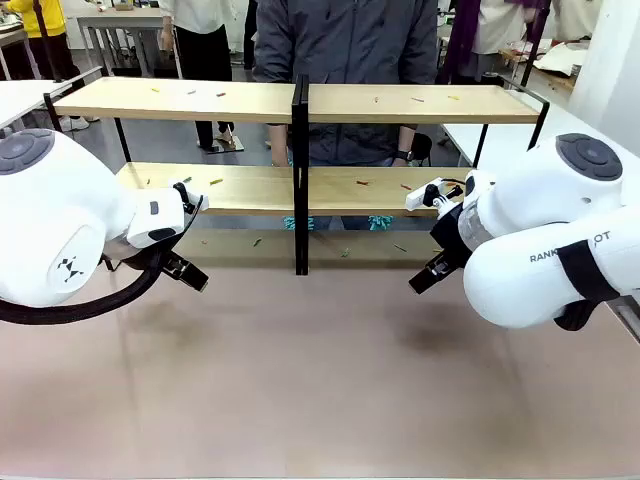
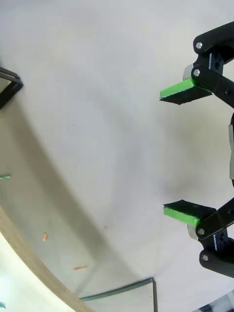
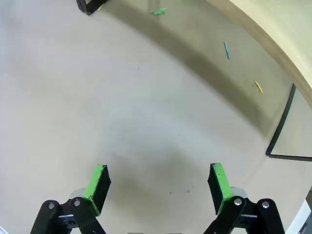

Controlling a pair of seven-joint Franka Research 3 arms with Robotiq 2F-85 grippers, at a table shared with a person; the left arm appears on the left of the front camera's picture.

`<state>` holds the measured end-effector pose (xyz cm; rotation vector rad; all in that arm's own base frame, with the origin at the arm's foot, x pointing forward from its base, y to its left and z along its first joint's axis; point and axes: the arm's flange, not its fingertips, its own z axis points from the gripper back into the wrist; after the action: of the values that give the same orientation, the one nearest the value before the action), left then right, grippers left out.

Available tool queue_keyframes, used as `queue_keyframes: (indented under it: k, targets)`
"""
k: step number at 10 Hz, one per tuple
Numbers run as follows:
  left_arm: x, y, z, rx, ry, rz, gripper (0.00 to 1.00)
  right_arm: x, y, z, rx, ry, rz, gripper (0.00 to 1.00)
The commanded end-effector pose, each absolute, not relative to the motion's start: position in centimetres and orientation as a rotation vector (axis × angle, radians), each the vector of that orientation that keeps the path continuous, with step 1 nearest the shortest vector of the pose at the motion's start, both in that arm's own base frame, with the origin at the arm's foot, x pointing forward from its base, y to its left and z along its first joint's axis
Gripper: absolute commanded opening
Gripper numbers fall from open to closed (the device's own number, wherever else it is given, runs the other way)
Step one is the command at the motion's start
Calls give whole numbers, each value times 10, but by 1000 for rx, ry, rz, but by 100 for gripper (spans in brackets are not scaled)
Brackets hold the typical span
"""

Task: Clean the shelves.
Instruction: Pick up the Duster when the human hands it over.

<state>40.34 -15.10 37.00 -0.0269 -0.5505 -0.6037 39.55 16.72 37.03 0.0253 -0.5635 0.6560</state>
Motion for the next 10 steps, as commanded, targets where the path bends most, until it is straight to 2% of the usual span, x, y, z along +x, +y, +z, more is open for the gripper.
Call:
queue_keyframes:
  k: [1,10]
  targets:
    - [403,-151,370,-27,-551,-604,100,395,167,370,25,-564,656,100]
    - [403,-151,370,-27,-551,-604,100,395,167,370,25,-564,656,100]
